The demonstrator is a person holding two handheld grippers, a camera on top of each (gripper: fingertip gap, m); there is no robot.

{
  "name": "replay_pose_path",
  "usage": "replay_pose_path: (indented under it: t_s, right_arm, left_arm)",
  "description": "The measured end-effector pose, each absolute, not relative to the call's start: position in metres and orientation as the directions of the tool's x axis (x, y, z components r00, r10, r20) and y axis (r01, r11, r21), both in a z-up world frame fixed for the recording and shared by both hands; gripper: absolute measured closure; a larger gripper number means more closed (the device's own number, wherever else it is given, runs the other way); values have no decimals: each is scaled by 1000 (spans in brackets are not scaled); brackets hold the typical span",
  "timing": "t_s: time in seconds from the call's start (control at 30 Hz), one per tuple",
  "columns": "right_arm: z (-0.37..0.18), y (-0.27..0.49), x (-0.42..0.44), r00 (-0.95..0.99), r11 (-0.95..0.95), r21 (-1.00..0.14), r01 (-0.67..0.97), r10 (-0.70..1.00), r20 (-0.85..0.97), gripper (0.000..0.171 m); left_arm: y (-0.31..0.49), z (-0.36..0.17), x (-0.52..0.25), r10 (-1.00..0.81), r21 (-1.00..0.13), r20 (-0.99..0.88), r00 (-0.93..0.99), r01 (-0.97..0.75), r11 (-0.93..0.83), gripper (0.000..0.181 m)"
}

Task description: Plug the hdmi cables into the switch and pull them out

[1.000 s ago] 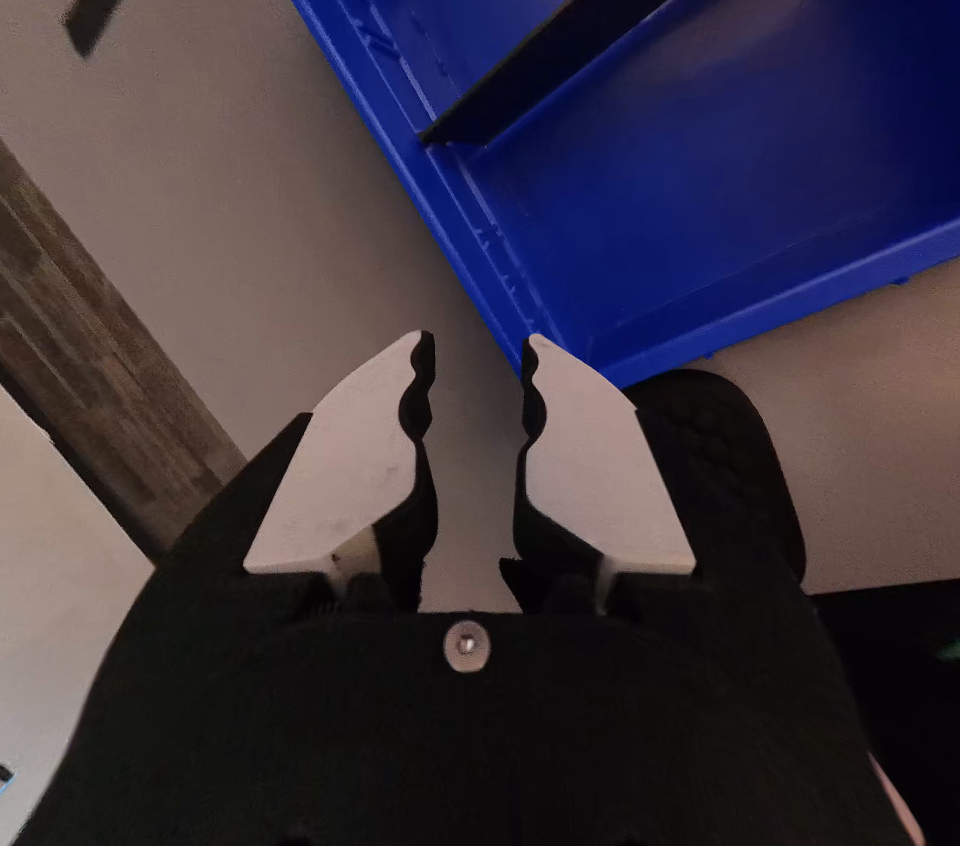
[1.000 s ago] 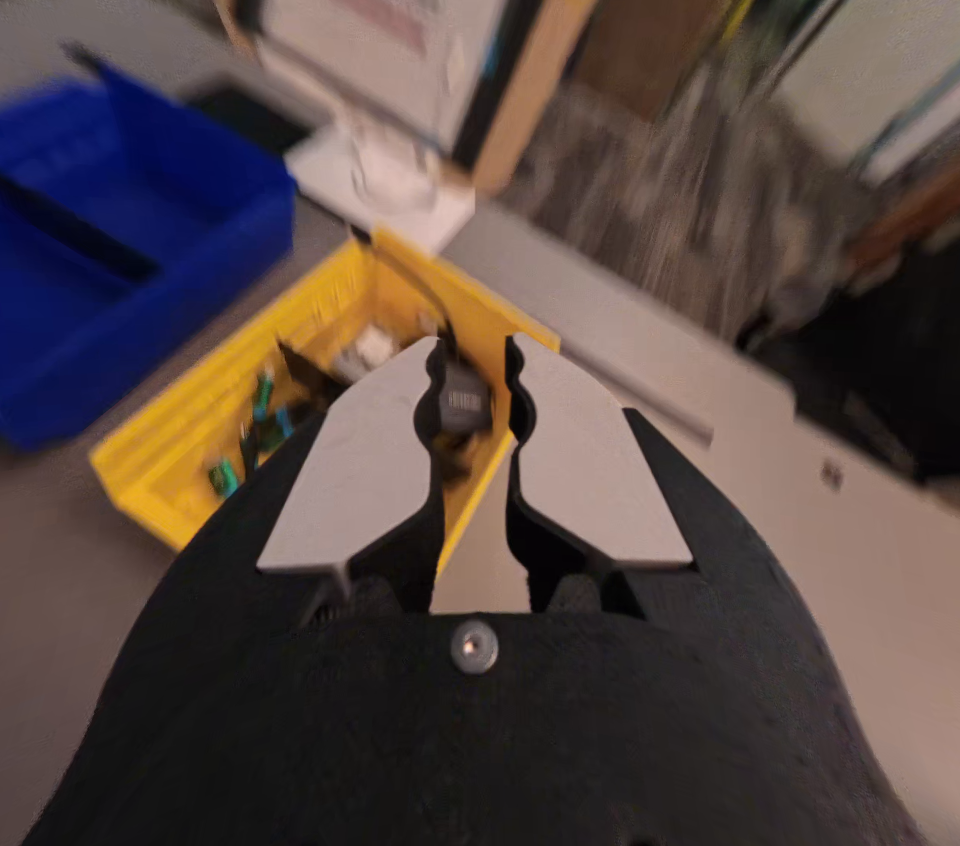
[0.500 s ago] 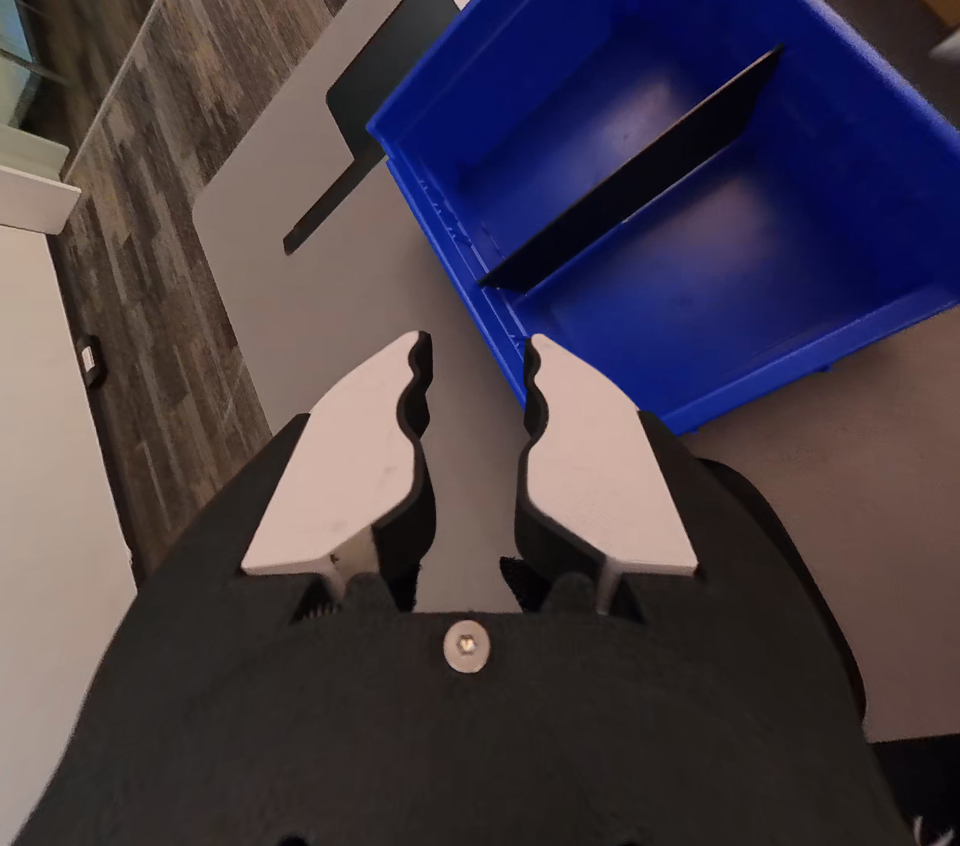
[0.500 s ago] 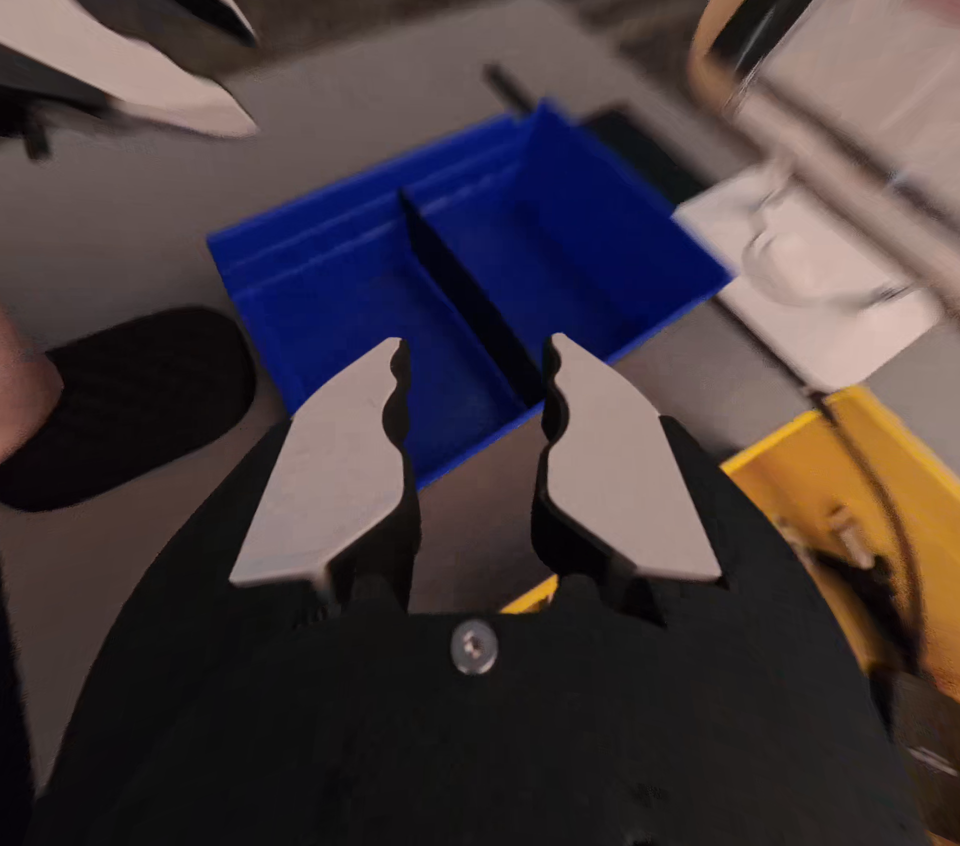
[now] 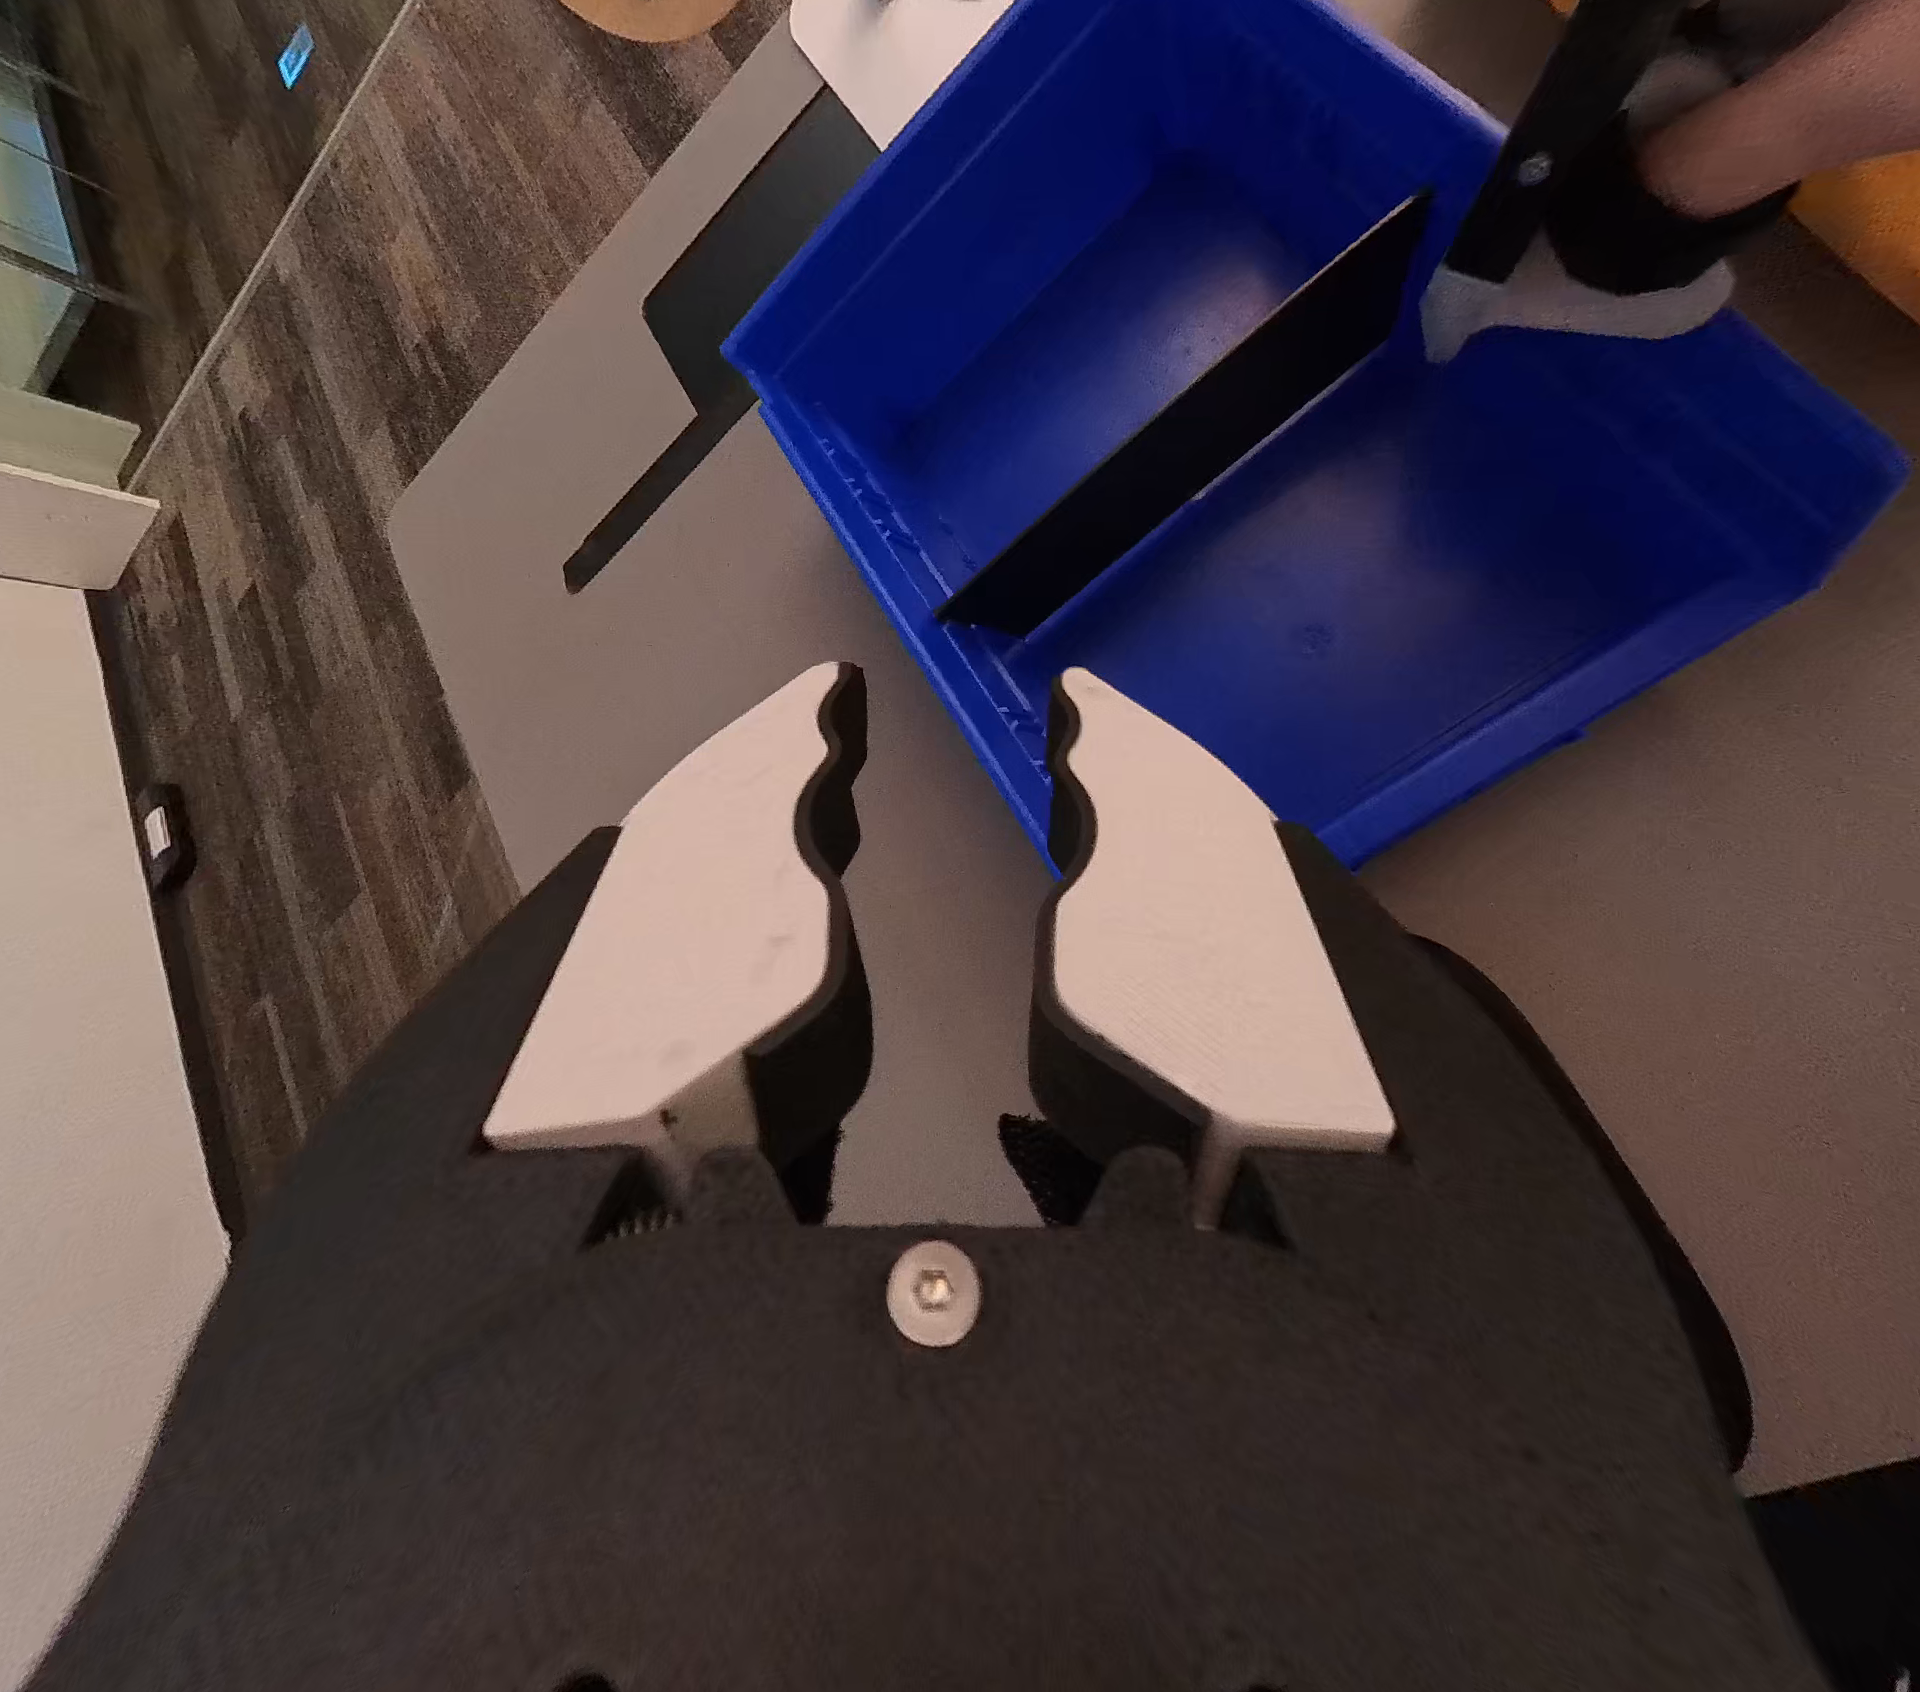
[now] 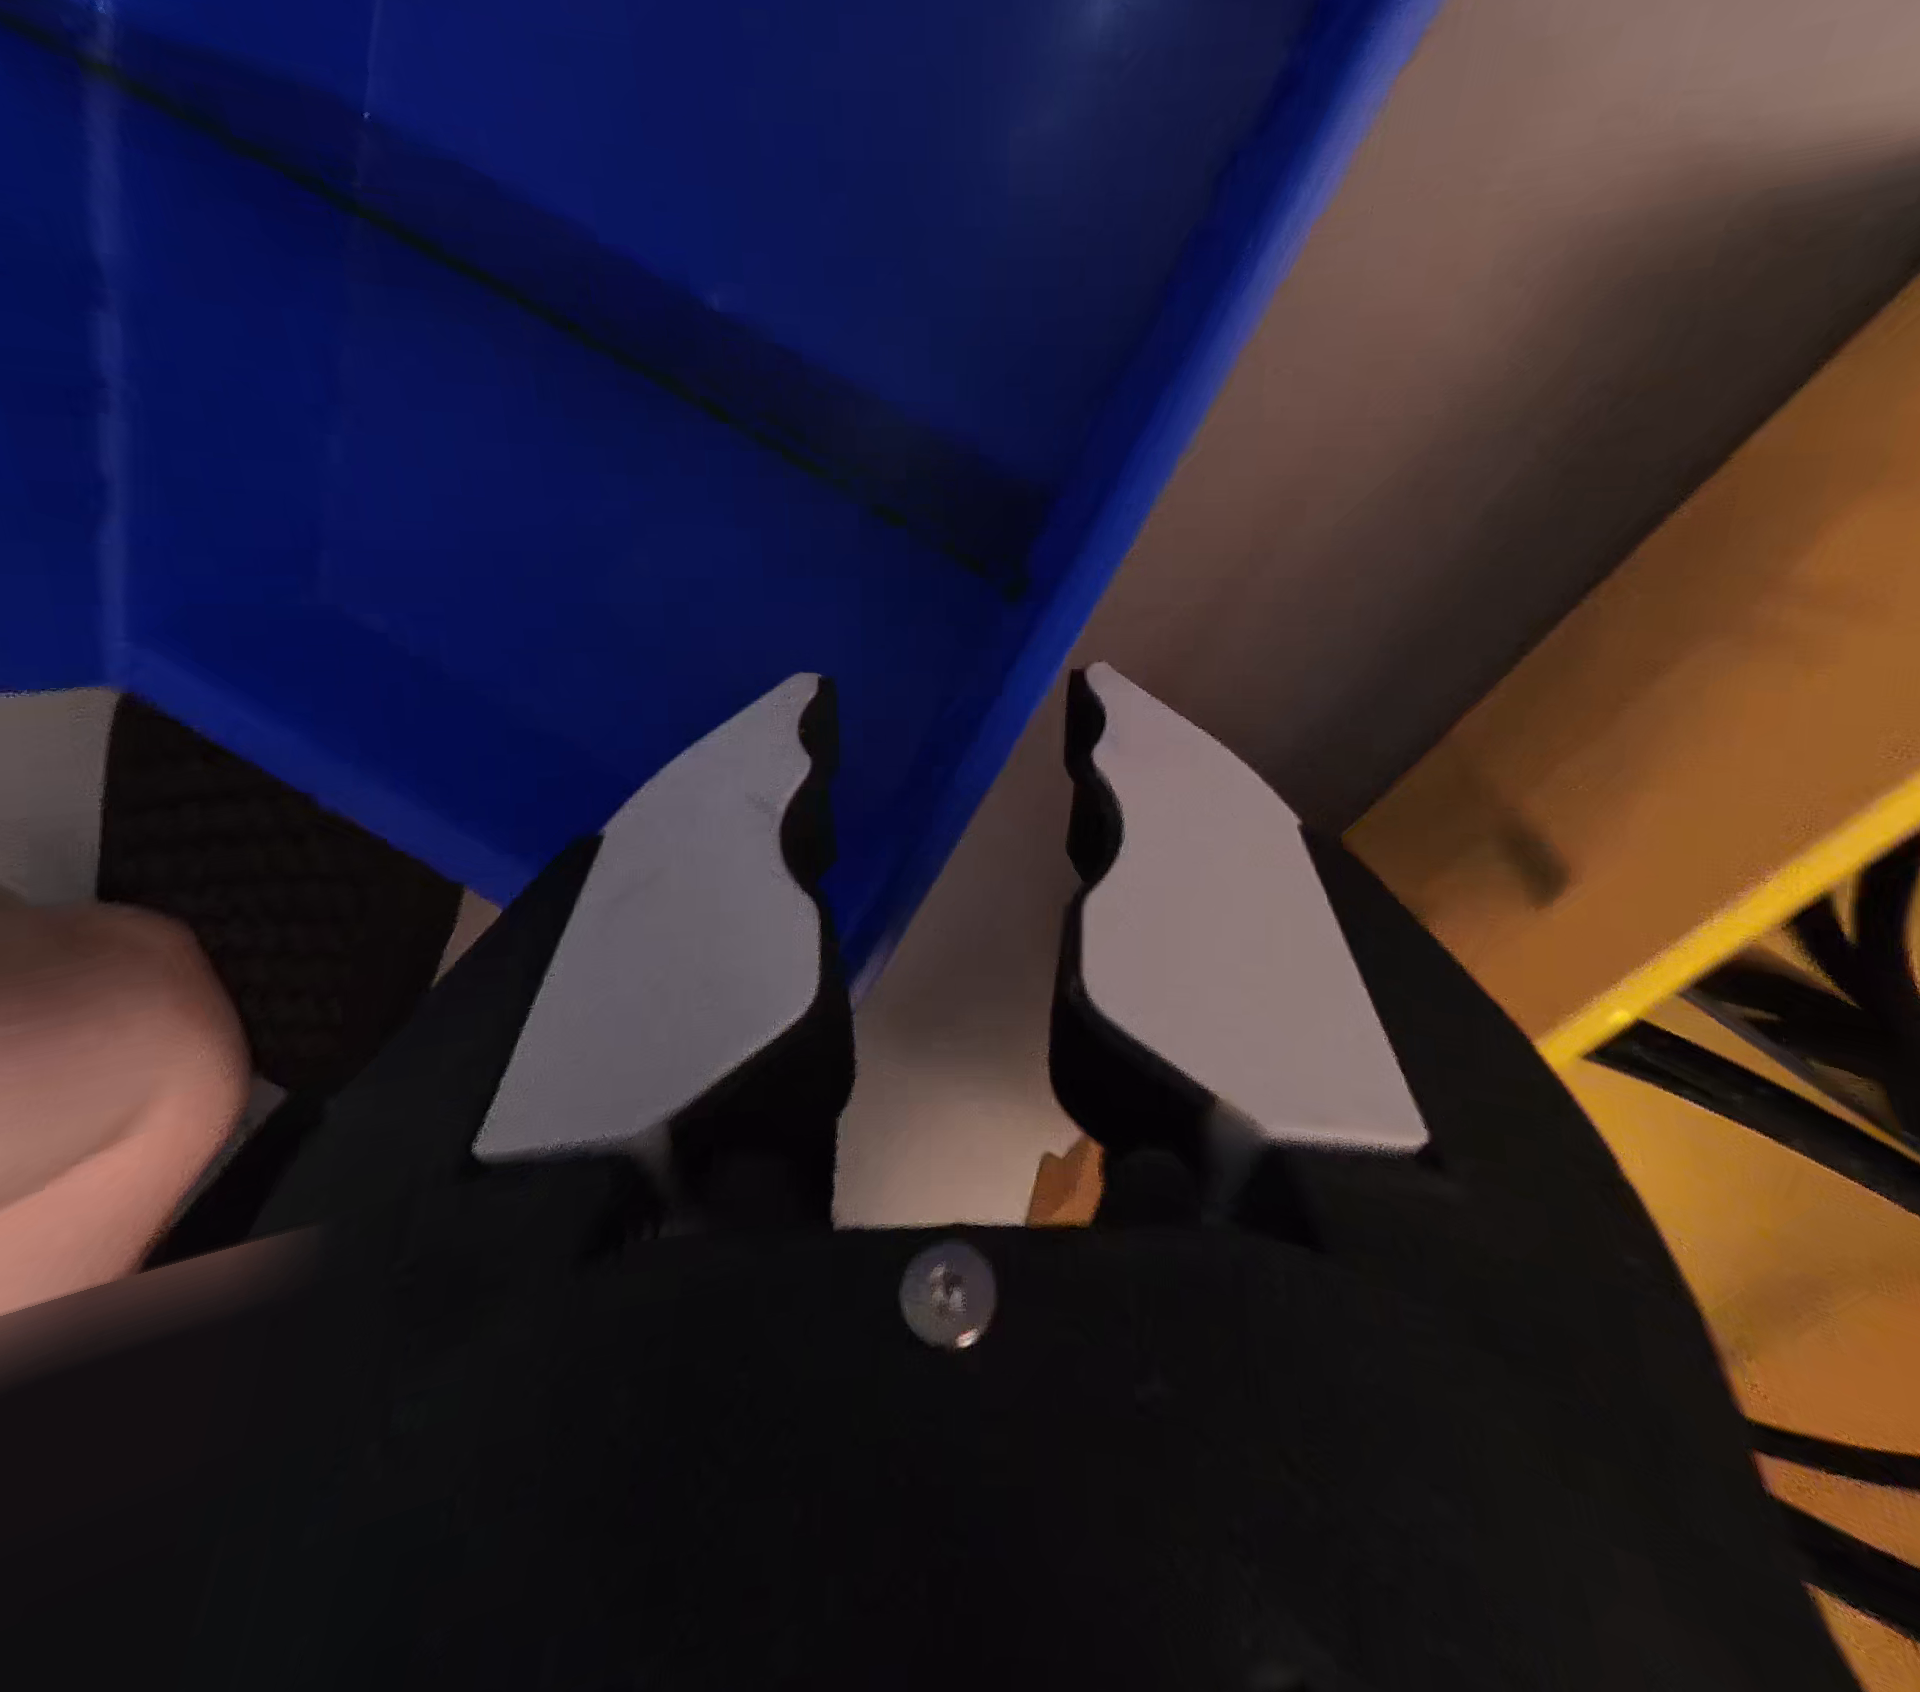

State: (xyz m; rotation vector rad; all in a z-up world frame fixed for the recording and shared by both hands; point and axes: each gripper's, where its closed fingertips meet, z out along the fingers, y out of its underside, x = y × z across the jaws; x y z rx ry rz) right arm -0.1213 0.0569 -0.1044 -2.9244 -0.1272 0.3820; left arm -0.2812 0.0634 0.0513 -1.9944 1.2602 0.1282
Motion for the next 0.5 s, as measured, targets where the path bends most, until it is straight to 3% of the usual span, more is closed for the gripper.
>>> replay_pose_path:
  t_s: [0.1, 0.33, 0.5]
  right_arm:
    - [-112, 60, -127, 957, -987, -162, 7, 53, -284, 142]
    - [-125, 61, -128, 934, -996, -65, -55, -28, -355, 149]
    - [-127, 64, -115, 964, -996, -82, -16, 6, -266, 162]
  left_arm:
    - [67, 55, -283, -722, -556, -463, 514, -803, -215, 149]
    - [90, 76, -272, -602, -572, -613, 512, -813, -108, 149]
    - [84, 75, -257, -590, -542, -663, 461, -839, -46, 149]
